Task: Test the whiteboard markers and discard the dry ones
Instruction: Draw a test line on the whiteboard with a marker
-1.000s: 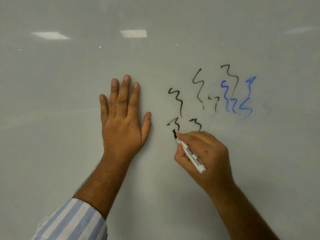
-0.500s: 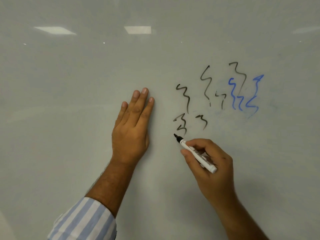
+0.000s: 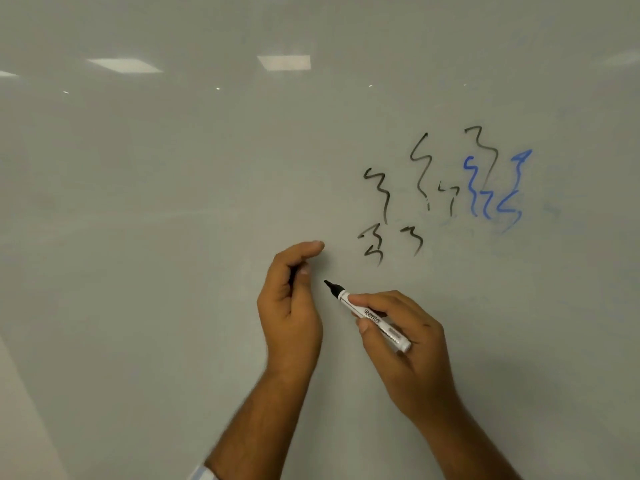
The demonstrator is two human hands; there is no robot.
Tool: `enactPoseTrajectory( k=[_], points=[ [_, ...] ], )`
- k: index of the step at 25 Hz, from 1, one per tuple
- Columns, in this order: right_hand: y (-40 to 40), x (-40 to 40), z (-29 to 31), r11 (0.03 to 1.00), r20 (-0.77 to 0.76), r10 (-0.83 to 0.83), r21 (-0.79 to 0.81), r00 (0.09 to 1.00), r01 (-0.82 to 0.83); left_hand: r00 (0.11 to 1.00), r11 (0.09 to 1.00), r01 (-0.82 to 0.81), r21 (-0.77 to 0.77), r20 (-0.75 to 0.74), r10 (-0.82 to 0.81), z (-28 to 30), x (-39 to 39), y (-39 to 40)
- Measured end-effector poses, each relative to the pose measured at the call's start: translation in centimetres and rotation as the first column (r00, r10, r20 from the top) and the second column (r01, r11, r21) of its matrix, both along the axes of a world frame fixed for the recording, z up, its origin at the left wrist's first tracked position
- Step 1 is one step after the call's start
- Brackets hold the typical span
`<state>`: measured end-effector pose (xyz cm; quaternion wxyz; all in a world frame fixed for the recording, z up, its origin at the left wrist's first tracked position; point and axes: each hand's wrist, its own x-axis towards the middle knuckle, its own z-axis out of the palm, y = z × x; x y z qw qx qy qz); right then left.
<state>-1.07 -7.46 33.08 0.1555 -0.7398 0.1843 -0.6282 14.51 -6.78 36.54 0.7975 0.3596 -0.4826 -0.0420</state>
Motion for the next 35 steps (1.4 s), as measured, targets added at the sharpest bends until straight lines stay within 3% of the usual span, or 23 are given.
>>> enactPoseTrajectory(
  k=[1, 3, 6, 9, 15, 24, 35],
  points=[
    [0.3, -0.1, -0.4, 1.000, -0.004, 0.005, -0.005, 1.000, -0.005, 0.962, 0.988, 0.147, 0.039, -0.240, -0.134, 0.0, -1.0, 0.6],
    [0.9, -0.4, -1.4, 1.000, -0.016, 0.005, -0.019, 1.000, -0.005, 0.744, 0.916, 0.400, -0.020, -0.576, -0.338, 0.1, -2.1, 1.0],
    [1.4, -1.0, -2.7, 0.999, -0.036, -0.019, -0.050, 0.999, 0.017, 0.477, 0.834, 0.526, -0.164, -0.755, -0.449, 0.2, -2.7, 1.1],
    [1.8, -1.7, -3.3, 0.996, -0.067, -0.055, -0.069, 0.996, 0.050, 0.356, 0.822, 0.527, -0.217, -0.821, -0.445, -0.1, -3.6, 1.4],
    [2.4, -2.8, -3.4, 0.986, -0.123, -0.132, -0.120, 0.984, 0.117, 0.305, 0.827, 0.523, -0.207, -0.860, -0.409, -1.4, -5.7, 1.8],
    [3.8, -3.1, -5.0, 0.962, -0.263, -0.258, -0.155, 0.930, 0.223, 0.376, 0.854, 0.507, -0.118, -0.861, -0.342, -3.8, -5.9, 1.6],
    [2.4, -5.5, -7.1, 0.947, -0.301, -0.321, -0.114, 0.898, 0.300, 0.399, 0.761, 0.648, -0.016, -0.845, -0.357, -6.2, -8.7, 1.1]
  ],
)
